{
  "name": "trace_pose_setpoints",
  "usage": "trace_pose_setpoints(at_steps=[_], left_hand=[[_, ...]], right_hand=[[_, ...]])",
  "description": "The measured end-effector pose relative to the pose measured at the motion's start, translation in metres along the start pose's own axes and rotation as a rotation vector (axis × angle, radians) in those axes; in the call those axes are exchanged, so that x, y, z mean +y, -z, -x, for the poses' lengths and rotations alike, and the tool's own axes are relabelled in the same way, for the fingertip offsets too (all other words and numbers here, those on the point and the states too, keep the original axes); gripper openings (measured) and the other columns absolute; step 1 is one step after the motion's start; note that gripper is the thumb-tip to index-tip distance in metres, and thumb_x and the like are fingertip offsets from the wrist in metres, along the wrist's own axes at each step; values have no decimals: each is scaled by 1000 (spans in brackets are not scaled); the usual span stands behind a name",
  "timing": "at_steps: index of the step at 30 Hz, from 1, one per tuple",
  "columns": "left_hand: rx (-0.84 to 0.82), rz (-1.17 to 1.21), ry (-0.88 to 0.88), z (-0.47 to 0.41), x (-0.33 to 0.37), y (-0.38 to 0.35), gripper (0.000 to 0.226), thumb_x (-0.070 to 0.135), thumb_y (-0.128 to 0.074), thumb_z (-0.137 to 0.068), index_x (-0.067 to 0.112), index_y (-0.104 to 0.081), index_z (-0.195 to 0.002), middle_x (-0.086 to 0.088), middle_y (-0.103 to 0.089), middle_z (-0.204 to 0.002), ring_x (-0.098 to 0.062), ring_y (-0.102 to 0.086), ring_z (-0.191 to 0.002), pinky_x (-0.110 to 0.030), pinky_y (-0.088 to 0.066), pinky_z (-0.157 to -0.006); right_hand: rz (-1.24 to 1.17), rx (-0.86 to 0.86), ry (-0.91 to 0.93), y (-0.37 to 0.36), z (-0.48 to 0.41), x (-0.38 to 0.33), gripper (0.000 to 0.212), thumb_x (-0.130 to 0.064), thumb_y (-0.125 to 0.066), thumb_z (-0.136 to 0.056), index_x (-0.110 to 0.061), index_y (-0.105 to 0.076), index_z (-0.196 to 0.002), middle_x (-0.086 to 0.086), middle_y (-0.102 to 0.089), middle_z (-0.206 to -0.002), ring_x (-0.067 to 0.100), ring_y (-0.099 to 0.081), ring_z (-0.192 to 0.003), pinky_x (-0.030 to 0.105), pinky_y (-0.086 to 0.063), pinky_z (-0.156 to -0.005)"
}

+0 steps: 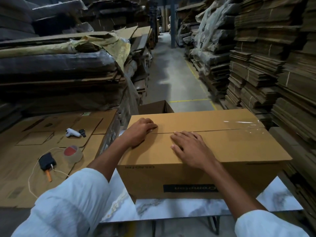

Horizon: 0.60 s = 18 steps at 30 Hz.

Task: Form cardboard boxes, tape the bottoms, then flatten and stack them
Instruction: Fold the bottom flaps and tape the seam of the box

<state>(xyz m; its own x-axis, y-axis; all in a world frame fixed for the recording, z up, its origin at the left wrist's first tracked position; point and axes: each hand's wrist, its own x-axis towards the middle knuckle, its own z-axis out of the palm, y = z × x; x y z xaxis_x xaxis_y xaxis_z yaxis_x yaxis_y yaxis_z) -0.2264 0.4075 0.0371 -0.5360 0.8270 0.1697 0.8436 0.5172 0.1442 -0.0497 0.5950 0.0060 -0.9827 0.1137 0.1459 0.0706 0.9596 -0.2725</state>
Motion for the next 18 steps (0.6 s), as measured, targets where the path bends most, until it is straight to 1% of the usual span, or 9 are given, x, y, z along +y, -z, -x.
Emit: trace_pose_setpoints(at_steps=[4, 9, 14, 16, 18], left_hand=[[28, -42, -71, -3, -3, 5, 33, 16, -49, -105, 13, -65, -133, -8, -61, -135, -23, -53, -123, -33, -42, -104], [37, -61, -140, -6, -12, 7, 27, 15, -53, -103, 10, -71, -123, -8, -68, -121, -23, -60, -112, -37, -49, -97], [41, -69, -194, -11, -20, 11, 20, 12, -58, -99, 11, -75, -110, -5, -71, -108, -21, -64, -99, -39, -54, -87], [31, -97, -239, -15, -26, 11, 16, 7, -63, -95, 11, -75, -105, -3, -71, -102, -20, -65, -91, -39, -55, -81], [16, -152, -299, -20, -29, 12, 14, 6, -64, -93, 12, -73, -102, -3, -69, -99, -21, -64, -87, -39, -55, -77]], right_hand=[[6, 4, -6, -1, 0, 0, 55, -55, -28, -105, -34, -33, -155, -12, -30, -164, 9, -21, -151, 42, -7, -125], [3, 0, -8, 0, 2, -1, 55, -56, -28, -105, -35, -33, -156, -12, -28, -164, 8, -20, -151, 41, -6, -125], [13, 12, -11, -1, 3, -2, 55, -56, -29, -105, -35, -33, -155, -12, -29, -164, 7, -20, -151, 36, -4, -123], [18, 16, -16, -1, 3, -3, 54, -56, -28, -105, -36, -34, -155, -13, -29, -163, 7, -20, -151, 35, -4, -122], [19, 13, -27, -1, 3, -3, 54, -57, -28, -105, -36, -33, -155, -14, -29, -163, 6, -19, -151, 34, -2, -122]])
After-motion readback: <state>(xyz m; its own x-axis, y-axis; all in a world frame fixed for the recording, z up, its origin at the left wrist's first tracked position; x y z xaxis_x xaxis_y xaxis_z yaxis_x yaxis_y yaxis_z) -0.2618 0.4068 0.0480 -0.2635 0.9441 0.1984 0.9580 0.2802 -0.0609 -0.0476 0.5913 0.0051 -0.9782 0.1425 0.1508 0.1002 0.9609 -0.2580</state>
